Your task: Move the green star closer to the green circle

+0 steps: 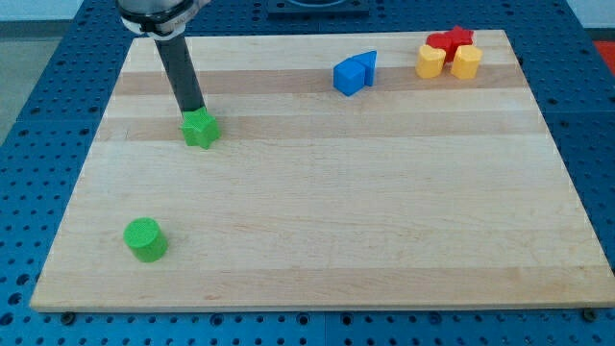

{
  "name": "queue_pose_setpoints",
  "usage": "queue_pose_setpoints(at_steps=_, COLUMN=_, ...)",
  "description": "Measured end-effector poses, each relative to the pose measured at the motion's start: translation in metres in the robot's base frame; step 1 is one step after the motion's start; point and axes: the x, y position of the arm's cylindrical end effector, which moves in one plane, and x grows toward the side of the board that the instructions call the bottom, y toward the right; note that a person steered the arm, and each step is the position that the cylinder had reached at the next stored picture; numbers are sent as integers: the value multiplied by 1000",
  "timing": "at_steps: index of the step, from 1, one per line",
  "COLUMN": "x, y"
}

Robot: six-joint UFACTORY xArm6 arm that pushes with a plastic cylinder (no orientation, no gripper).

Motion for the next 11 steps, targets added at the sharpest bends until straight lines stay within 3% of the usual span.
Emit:
queue_pose_setpoints(at_steps=4, x=46, y=46)
queue_pose_setpoints(at_steps=8, x=123, y=14)
queue_pose_setpoints(at_steps=11, x=133, y=-17)
